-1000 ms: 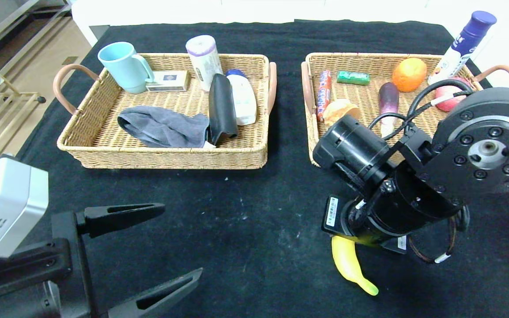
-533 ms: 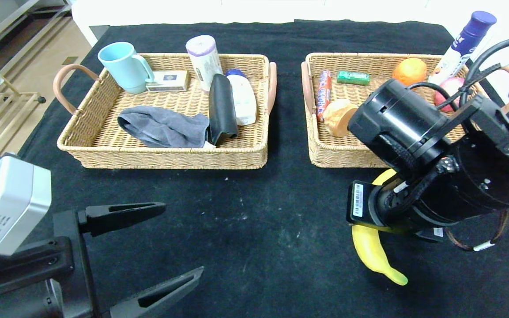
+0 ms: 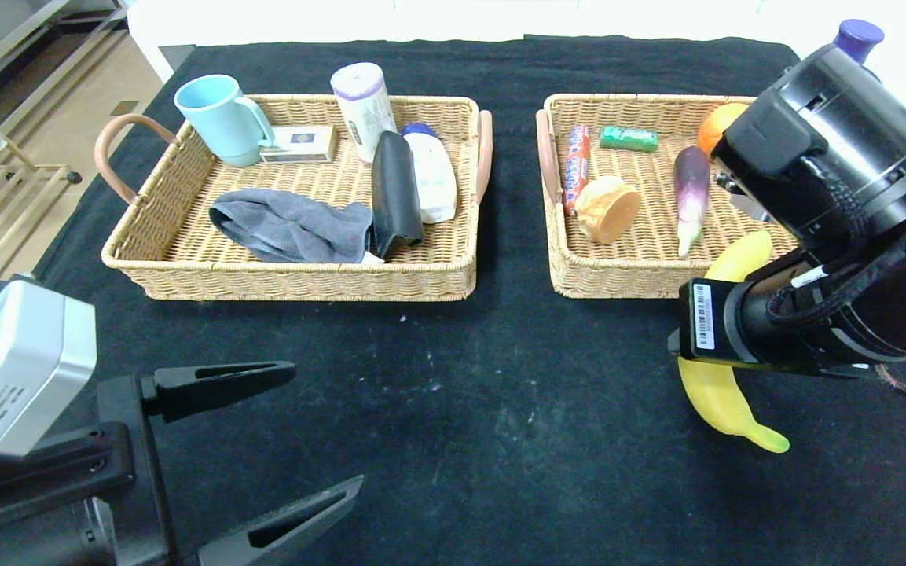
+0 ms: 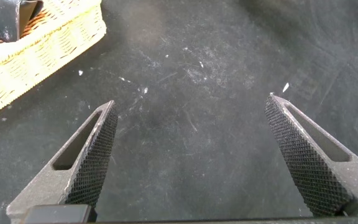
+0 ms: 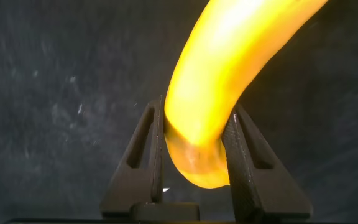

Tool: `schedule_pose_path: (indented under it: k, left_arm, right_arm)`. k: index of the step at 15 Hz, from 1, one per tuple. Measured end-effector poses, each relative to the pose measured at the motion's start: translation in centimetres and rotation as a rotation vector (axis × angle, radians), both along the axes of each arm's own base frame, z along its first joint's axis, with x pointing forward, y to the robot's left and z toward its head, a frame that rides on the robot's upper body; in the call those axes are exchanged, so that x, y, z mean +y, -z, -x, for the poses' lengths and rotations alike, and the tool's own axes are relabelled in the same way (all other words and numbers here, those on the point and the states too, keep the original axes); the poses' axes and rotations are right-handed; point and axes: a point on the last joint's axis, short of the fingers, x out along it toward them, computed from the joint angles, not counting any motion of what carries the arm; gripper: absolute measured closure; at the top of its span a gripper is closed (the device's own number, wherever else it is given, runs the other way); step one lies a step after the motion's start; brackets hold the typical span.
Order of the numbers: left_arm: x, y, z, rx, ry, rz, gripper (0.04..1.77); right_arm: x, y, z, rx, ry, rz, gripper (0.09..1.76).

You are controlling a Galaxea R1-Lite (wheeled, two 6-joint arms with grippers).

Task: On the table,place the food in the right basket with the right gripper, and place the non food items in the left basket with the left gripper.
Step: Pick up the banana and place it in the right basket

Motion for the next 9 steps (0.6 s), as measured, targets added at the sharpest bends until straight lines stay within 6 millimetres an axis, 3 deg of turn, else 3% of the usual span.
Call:
schedule_pose_path:
  k: [5, 9]
  left_arm:
    - [0.0, 0.0, 0.0, -0.001, 0.0, 0.001, 0.09]
    - [0.0, 0.0, 0.0, 0.0, -0.001, 0.001, 0.09]
  right_arm:
    - [-2.4, -3.6, -1.4, -0.127, 0.074, -0.062, 1.19]
    - [-3.9, -6.3, -3.9, -0.324, 0.155, -0.114, 1.19]
